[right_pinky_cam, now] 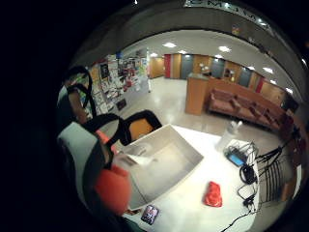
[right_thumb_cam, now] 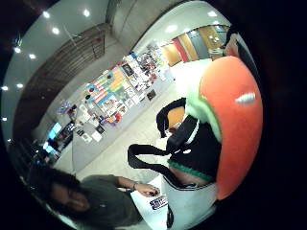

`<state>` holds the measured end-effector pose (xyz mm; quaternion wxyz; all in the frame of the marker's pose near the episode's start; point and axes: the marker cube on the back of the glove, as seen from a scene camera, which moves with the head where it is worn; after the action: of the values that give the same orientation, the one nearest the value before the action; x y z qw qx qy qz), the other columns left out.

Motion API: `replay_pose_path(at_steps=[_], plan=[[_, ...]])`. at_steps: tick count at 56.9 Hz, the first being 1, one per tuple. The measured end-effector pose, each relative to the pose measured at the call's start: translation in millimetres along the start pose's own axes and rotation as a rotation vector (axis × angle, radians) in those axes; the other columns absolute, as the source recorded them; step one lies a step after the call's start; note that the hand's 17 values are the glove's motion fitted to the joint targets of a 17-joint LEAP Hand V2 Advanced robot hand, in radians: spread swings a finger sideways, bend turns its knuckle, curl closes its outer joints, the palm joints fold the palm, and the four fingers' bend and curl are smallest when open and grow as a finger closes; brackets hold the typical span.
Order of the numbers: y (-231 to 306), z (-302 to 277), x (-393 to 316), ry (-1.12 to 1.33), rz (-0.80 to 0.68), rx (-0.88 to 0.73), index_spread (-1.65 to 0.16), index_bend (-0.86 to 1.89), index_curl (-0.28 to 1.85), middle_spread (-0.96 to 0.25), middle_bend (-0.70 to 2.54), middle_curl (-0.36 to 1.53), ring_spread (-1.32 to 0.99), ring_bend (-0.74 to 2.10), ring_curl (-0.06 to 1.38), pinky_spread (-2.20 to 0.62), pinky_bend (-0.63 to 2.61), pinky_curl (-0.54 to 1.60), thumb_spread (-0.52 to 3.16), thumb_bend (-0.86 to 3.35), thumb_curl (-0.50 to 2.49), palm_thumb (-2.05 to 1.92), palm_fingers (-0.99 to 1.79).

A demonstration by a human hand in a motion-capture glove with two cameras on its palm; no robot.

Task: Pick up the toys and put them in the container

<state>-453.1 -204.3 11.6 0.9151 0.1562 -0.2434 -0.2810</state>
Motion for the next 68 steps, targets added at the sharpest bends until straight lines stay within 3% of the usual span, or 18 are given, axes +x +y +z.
replay_pose_path(at_steps=[4, 8, 13, 18, 20, 23, 27, 34, 46, 52, 57, 62, 68], plan=[[-5.2, 10.5, 10.2, 0.029, 0.034, -0.023, -0.49, 0.45, 0.84, -0.48, 1.09, 1.09, -0.4, 1.5, 0.72, -0.41, 1.38, 0.69, 1.05, 0.05, 0.89, 0.42, 0.84], [-3.7, 27.3, 33.8, 0.283, 0.095, -0.076, -0.49, 0.44, 0.88, -0.48, 1.08, 1.09, -0.4, 1.47, 0.71, -0.4, 1.38, 0.68, 1.04, 0.04, 0.91, 0.42, 0.8], [5.6, 36.1, 15.9, 0.054, 0.004, -0.188, -0.48, 0.34, 0.91, -0.47, 0.95, 1.05, -0.38, 1.44, 0.7, -0.39, 1.35, 0.65, 1.05, -0.01, 0.89, 0.36, 0.6], [10.4, 38.8, 38.6, 0.22, 0.064, -0.179, -0.47, 0.37, 0.91, -0.42, 0.75, 0.96, -0.36, 1.21, 0.63, -0.31, 1.22, 0.6, 1.14, -0.15, 0.72, -0.03, 0.23], [12.3, 36.9, 39.3, 0.197, 0.07, -0.171, -0.47, 0.37, 0.9, -0.41, 0.73, 0.94, -0.36, 1.18, 0.62, -0.28, 1.2, 0.58, 1.15, -0.12, 0.67, -0.08, 0.24], [15.7, 31.9, 40.5, 0.12, 0.059, -0.172, -0.47, 0.38, 0.87, -0.36, 0.64, 0.89, -0.33, 1.02, 0.55, -0.18, 1.13, 0.54, 1.06, -0.16, 0.61, -0.17, 0.03], [20.9, 24.2, 38.6, -0.026, 0.062, -0.179, -0.46, 0.36, 0.83, -0.33, 0.6, 0.84, -0.3, 0.94, 0.5, -0.11, 1.1, 0.5, 1.0, -0.15, 0.54, -0.18, 0.05], [46.3, 14.6, 74.3, 0.001, 0.093, -0.145, -0.44, 0.28, 0.77, -0.27, 0.56, 0.78, -0.28, 0.89, 0.45, -0.04, 1.05, 0.44, 0.94, -0.14, 0.45, -0.19, 0.09], [158.0, 28.1, 152.3, 0.132, 0.171, -0.304, -0.43, 0.19, 0.7, -0.23, 0.55, 0.73, -0.31, 0.95, 0.44, -0.03, 0.96, 0.39, 0.95, -0.14, 0.31, -0.2, 0.24], [242.0, 43.7, 213.7, 0.337, 0.339, -0.341, -0.43, 0.18, 0.67, -0.22, 0.55, 0.71, -0.32, 0.93, 0.43, -0.05, 0.94, 0.38, 0.99, -0.13, 0.26, -0.19, 0.27], [296.5, 59.6, 264.9, 0.406, 0.514, -0.513, -0.44, 0.28, 0.68, -0.22, 0.52, 0.69, -0.33, 0.89, 0.41, -0.06, 0.89, 0.36, 1.09, -0.1, 0.23, -0.15, 0.34], [350.9, 87.8, 300.8, 0.573, 0.625, -0.7, -0.45, 0.31, 0.7, -0.21, 0.39, 0.65, -0.31, 0.77, 0.4, -0.06, 0.98, 0.4, 1.17, -0.07, 0.21, -0.11, 0.12], [392.2, 117.9, 320.5, 0.623, 0.693, -0.774, -0.44, 0.18, 0.64, -0.2, 0.22, 0.57, -0.22, 0.56, 0.33, -0.03, 1.12, 0.41, 1.23, -0.03, 0.22, -0.04, -0.13]])
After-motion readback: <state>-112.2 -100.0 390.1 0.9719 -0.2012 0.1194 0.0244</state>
